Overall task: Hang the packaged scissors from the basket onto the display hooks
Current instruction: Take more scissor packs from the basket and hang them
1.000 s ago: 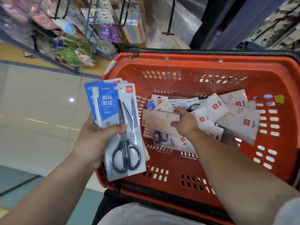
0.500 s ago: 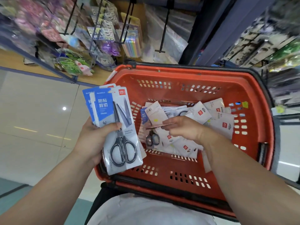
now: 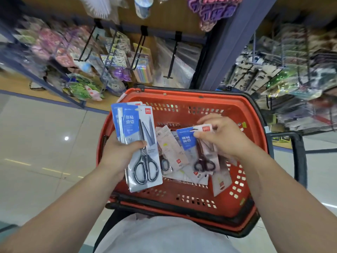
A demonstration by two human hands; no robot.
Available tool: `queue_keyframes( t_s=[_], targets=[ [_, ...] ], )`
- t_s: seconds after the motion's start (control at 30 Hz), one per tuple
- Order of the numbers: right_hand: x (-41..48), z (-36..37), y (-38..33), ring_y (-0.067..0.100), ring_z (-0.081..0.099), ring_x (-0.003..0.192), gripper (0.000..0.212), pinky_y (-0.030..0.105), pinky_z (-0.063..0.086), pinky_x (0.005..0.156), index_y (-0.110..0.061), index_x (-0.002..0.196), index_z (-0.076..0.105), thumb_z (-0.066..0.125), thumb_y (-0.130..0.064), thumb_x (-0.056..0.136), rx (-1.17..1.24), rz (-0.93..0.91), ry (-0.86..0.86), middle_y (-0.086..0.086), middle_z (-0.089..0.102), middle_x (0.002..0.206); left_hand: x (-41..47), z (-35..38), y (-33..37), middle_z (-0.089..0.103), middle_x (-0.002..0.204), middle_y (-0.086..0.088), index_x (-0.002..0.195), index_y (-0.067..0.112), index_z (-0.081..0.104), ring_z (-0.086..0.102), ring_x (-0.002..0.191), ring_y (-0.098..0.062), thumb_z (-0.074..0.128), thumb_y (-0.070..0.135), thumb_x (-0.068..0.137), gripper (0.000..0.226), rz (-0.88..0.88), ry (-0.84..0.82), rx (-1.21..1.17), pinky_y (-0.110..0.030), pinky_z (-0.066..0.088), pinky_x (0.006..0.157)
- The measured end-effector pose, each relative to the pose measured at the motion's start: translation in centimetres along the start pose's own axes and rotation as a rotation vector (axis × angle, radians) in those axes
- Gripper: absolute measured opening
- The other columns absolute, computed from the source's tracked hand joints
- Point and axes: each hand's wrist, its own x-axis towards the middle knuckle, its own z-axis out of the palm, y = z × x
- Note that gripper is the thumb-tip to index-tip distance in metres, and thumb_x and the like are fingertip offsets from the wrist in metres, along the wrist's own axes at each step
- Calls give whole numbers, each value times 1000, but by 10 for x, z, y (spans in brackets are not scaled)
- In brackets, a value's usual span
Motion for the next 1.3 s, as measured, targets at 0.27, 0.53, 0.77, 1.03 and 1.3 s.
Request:
queue_keyframes(
  t_s=[0.27, 0.53, 0.77, 1.03, 1.3],
  targets=[
    [4, 20, -12, 28, 75, 106, 12, 59, 53, 104, -21, 104, 80, 71, -28, 98, 566, 124, 104, 4, 81, 106, 1, 32, 7, 81, 105, -13, 113, 9, 74, 77, 96, -36, 80, -8, 79, 38, -74, -96, -97, -46, 64, 84],
    [26, 55, -13, 15, 76, 101, 14, 32, 57, 89, -21, 107, 76, 69, -31, 100, 588, 292, -98, -1, 81, 106, -2, 28, -7, 75, 123, -21, 132, -2, 62, 74, 111, -39, 74, 2, 71, 62, -166, -310, -224, -45, 63, 89],
    [52, 79, -13, 25, 73, 112, 28, 47, 51, 108, -17, 120, 72, 72, -34, 97, 645, 402, -115, 2, 79, 112, 12, 6, -15, 75, 125, -19, 135, 2, 59, 73, 115, -39, 76, 0, 75, 62, -212, -305, -221, -53, 57, 100],
    [68, 97, -20, 32, 76, 99, 31, 55, 59, 93, -13, 124, 70, 72, -30, 97, 783, 546, -119, 10, 80, 106, 20, -7, -17, 77, 121, -14, 135, 9, 58, 75, 111, -35, 82, 2, 72, 68, -254, -300, -226, -50, 57, 98],
    [67, 138, -33, 22, 76, 97, 7, 43, 60, 92, -27, 100, 68, 69, -33, 98, 598, 369, 117, 0, 80, 100, 19, -4, -16, 79, 115, -11, 118, 19, 71, 76, 107, -33, 84, 16, 67, 52, -255, -315, -188, -45, 60, 92]
  ],
)
